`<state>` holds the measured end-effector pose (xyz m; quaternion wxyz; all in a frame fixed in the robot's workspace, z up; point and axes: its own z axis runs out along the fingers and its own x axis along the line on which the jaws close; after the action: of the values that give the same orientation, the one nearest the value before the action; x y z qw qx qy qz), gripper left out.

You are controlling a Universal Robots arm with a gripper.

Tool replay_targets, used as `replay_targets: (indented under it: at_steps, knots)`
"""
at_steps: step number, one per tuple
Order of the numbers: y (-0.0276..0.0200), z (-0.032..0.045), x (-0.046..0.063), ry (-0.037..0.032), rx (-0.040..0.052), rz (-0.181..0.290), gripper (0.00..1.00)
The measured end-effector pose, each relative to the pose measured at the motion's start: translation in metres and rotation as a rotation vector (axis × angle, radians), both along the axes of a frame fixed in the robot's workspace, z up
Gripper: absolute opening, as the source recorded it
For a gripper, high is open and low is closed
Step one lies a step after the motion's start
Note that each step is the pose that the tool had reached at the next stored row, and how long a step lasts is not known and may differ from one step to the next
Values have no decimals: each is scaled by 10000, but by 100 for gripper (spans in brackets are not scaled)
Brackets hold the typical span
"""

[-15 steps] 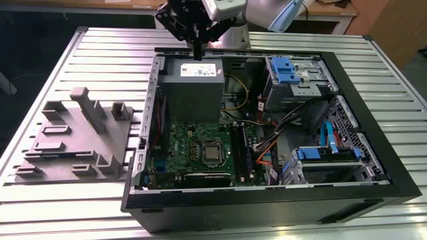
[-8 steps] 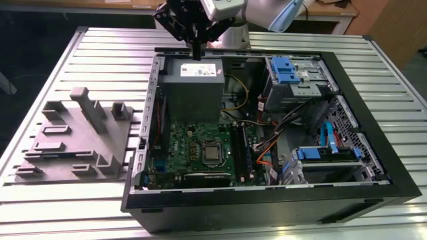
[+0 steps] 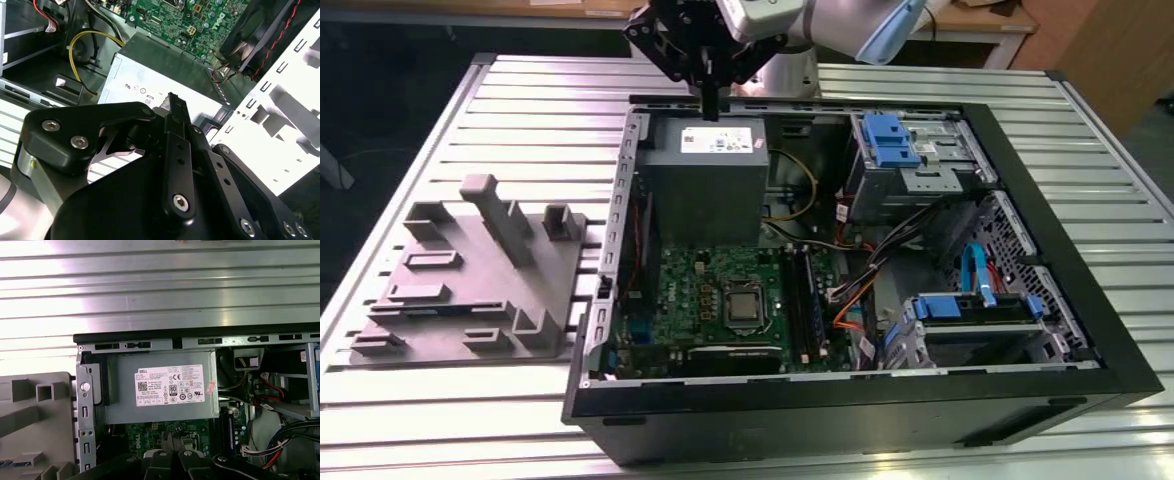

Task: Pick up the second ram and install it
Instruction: 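Reach for the second ram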

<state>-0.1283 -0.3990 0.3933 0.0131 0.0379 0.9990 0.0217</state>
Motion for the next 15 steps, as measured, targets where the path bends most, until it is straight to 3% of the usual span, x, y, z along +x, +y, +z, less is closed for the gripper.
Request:
replay_targets:
  at_steps: [7,15]
  knots:
    - [0,-1,-67,-4,0,-1,10]
    - [0,-4,-246,-21,0,-1,10]
